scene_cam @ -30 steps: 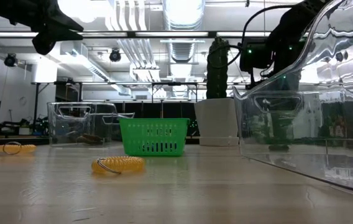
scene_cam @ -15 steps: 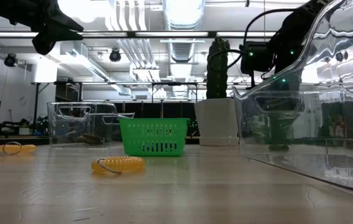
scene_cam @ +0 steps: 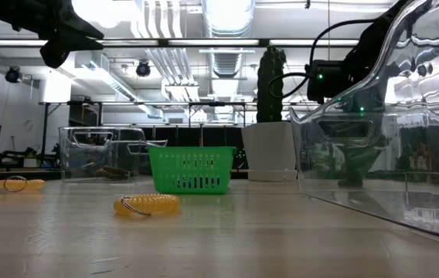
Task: Sort spring keychains
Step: Put the black spring keychain into the top transparent bin
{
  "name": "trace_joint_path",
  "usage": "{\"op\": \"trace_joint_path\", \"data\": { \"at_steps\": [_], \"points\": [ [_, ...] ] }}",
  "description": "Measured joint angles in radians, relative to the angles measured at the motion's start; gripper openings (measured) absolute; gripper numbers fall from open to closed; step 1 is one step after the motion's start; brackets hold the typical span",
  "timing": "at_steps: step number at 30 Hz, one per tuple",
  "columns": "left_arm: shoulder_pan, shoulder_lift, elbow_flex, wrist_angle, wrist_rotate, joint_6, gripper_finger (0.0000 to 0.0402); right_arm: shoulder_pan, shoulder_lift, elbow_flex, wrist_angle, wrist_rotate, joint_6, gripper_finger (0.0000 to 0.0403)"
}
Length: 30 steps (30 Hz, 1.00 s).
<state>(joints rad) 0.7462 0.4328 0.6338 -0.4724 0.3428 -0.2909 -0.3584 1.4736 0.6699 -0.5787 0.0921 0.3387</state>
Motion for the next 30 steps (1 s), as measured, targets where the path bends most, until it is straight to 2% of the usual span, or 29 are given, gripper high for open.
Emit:
{"op": "trace_joint_path", "data": {
  "at_steps": [3,6,17,24,30],
  "points": [
    [0.0,0.0,0.0,0.0,0.0,0.0,0.0119,-0.001,-0.001,-0.009,0.007,0.047,0.046,0.0203],
    [0.0,0.0,0.0,0.0,0.0,0.0,0.0119,-0.013,-0.002,-0.015,0.007,0.065,0.062,0.0178],
    [0.0,0.0,0.0,0.0,0.0,-0.002,0.0119,-0.068,-0.002,-0.017,0.011,0.071,0.107,0.0021],
    [0.0,0.0,0.0,0.0,0.0,-0.002,0.0119,-0.073,-0.006,-0.016,0.013,0.053,0.143,0.0011],
    [0.0,0.0,0.0,0.0,0.0,-0.002,0.0119,-0.072,-0.063,0.007,0.009,-0.062,0.16,0.0009]
  ]
}}
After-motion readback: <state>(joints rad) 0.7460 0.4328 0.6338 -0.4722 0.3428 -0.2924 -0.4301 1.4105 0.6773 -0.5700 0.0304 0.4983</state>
